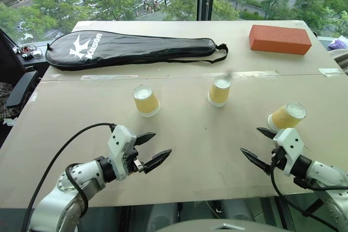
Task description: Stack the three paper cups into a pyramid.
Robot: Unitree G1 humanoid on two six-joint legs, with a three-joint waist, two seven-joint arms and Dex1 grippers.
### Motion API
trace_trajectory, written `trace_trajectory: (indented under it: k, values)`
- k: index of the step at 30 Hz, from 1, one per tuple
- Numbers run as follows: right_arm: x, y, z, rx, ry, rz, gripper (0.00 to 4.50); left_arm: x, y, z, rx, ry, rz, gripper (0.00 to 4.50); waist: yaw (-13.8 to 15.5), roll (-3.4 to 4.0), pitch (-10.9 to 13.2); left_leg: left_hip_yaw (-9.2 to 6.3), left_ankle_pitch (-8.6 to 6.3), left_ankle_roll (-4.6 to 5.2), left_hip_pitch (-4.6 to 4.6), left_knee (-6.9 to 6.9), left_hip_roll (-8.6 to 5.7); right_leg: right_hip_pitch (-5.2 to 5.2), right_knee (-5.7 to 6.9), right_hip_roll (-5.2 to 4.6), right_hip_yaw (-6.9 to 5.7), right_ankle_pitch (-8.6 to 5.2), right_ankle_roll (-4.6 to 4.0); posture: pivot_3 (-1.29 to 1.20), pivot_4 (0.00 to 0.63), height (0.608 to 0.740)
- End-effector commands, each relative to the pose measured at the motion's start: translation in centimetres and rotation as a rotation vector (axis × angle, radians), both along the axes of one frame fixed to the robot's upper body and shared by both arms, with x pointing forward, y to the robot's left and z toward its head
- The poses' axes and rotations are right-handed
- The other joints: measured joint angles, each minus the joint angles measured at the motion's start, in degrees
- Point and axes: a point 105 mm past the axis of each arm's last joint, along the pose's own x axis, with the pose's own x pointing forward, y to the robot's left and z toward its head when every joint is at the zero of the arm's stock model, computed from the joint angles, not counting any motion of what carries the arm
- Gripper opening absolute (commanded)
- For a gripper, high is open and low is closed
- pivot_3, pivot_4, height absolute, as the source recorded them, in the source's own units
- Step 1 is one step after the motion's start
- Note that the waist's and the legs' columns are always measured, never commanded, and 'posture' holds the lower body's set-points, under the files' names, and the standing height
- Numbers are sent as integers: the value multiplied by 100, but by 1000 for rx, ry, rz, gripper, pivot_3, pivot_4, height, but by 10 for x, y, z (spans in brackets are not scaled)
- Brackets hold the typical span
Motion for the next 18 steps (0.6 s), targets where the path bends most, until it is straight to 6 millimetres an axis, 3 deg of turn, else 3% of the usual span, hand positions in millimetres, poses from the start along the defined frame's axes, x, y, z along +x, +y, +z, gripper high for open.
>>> trace_trajectory:
  k: [1,4,12,18]
  values:
    - [6,-1,13,2,-88,10,4500,8,-3,8,-3,-75,-6,4459,1,0,0,0,0,0,0,0,0,0,0,0,0,0,0,0,150,740]
    - [12,5,17,36,-133,-7,4500,22,-12,15,-48,-110,3,4459,25,0,0,0,0,0,2,8,-1,4,1,2,1,2,-2,0,150,740]
    - [21,7,35,87,-208,-71,4500,30,-20,31,-122,-172,-8,4459,19,0,-1,0,0,0,5,5,-2,9,0,4,3,12,-18,0,150,740]
    - [14,31,49,165,-204,52,4500,59,20,34,-80,-241,278,4459,24,0,-1,-4,1,1,11,6,-1,12,2,7,1,5,-6,0,150,740]
